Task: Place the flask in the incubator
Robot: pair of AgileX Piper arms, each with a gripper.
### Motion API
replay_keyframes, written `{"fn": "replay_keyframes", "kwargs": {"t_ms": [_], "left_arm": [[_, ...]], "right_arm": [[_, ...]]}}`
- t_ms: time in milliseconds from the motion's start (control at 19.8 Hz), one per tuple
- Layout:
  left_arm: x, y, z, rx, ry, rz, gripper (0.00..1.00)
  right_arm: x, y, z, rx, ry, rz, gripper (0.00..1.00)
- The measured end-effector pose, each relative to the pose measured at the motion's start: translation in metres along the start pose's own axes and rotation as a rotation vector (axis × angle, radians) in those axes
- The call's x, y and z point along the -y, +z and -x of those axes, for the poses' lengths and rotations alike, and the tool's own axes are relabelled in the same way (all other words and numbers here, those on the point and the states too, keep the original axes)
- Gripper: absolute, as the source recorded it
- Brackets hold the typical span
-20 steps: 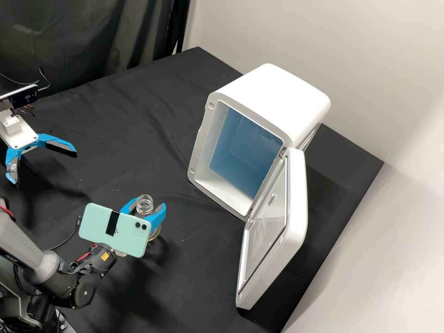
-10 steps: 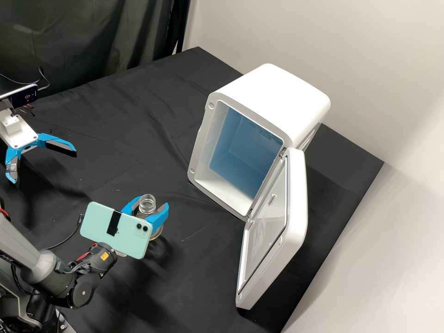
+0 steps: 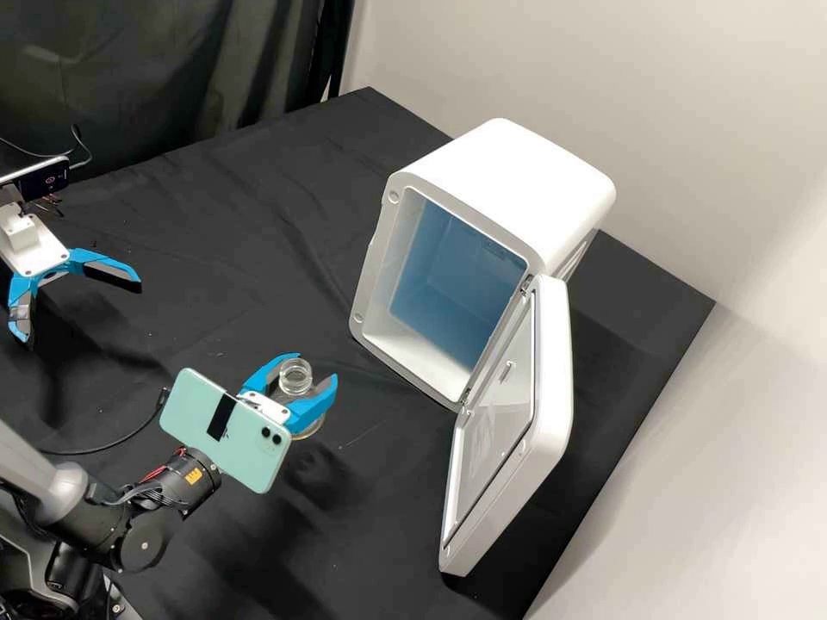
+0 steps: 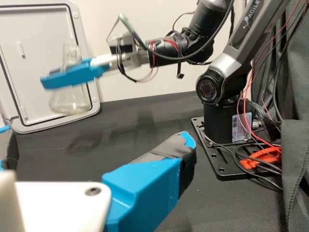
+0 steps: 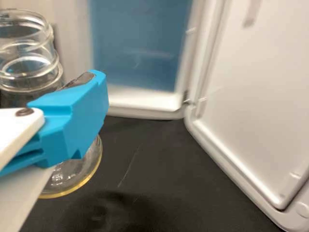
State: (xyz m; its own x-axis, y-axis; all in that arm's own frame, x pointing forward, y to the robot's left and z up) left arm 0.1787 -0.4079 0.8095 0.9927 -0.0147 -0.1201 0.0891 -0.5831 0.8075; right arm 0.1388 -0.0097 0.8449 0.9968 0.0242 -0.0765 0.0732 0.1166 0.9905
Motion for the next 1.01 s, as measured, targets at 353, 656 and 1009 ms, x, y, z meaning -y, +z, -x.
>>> {"fn": "replay_keyframes", "kwargs": {"t_ms": [353, 656, 1009], "left_arm": [[-0.0002, 0.000, 0.000, -0.006, 0.002, 0.003, 1.00], [-0.0002, 0.000, 0.000, -0.006, 0.002, 0.003, 1.00], [-0.0002, 0.000, 0.000, -0.006, 0.002, 0.003, 1.00]], "right_arm": [[-0.013, -0.005, 0.000, -0.003, 0.148, -0.092, 0.00], [-0.011, -0.001, -0.004, 0.007, 0.144, -0.138, 0.00], [-0.005, 0.002, -0.008, 0.011, 0.103, -0.151, 0.00]]}}
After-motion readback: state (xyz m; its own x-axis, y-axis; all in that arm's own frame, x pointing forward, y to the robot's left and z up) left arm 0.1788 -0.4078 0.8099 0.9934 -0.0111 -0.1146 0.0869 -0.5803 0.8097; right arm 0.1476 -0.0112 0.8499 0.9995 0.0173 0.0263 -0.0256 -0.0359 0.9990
